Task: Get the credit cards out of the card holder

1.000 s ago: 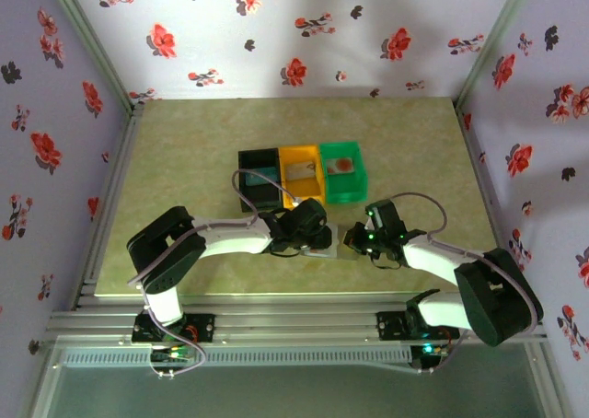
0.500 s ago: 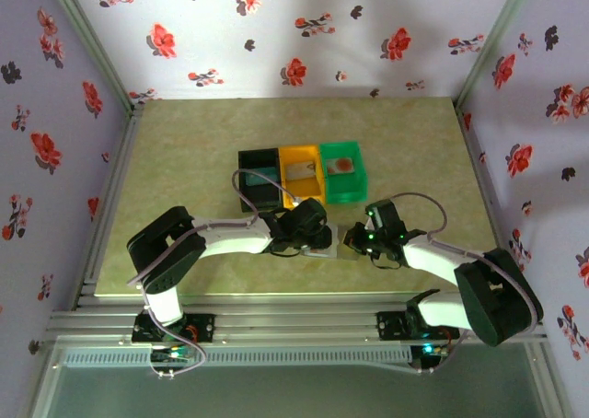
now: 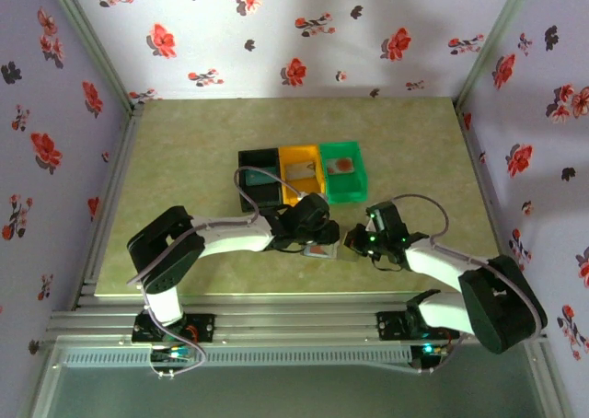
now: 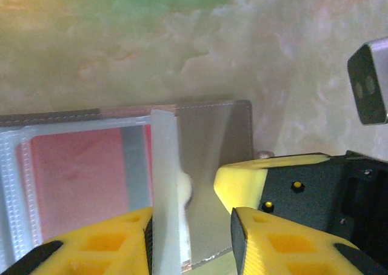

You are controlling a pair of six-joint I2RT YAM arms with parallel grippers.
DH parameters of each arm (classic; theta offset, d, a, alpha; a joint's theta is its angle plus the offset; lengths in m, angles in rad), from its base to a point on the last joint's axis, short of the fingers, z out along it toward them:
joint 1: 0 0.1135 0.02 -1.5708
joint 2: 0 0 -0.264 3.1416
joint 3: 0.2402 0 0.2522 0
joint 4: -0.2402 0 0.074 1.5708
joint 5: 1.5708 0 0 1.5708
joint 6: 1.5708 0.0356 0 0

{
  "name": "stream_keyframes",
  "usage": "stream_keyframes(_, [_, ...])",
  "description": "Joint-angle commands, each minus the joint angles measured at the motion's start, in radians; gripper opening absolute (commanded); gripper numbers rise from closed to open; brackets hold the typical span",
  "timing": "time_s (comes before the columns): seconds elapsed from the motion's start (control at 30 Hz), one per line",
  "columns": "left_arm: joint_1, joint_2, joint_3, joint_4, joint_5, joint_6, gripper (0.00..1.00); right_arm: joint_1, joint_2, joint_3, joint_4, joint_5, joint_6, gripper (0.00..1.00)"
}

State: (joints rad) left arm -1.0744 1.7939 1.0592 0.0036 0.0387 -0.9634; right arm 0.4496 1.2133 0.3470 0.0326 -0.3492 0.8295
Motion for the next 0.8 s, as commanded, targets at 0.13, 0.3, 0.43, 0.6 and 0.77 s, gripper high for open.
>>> stream_keyframes(0.13, [-0.007,0.046,0.047,0.074,0.060,-0.035,0.39,-0.003,-0.073,-0.018,-0.019,-0.009,-0.007,0.00])
stream_keyframes(0.3, [-0.009,0.066,0.080,0.076,0.072,-0.041,0.40,-0.006,-0.136,-0.020,-0.052,0.018,-0.012,0.00])
stream_keyframes(0.43, [-0.011,0.080,0.100,0.069,0.078,-0.042,0.40,-0.018,-0.191,-0.010,-0.123,0.044,-0.024,0.00])
stream_keyframes(0.6, [-0.012,0.079,0.101,0.059,0.076,-0.036,0.40,-0.050,-0.283,0.011,-0.258,0.099,-0.052,0.00])
stream_keyframes(0.77, [-0.004,0.029,0.083,0.010,0.038,-0.003,0.41,-0.081,-0.376,0.023,-0.345,0.113,-0.070,0.00])
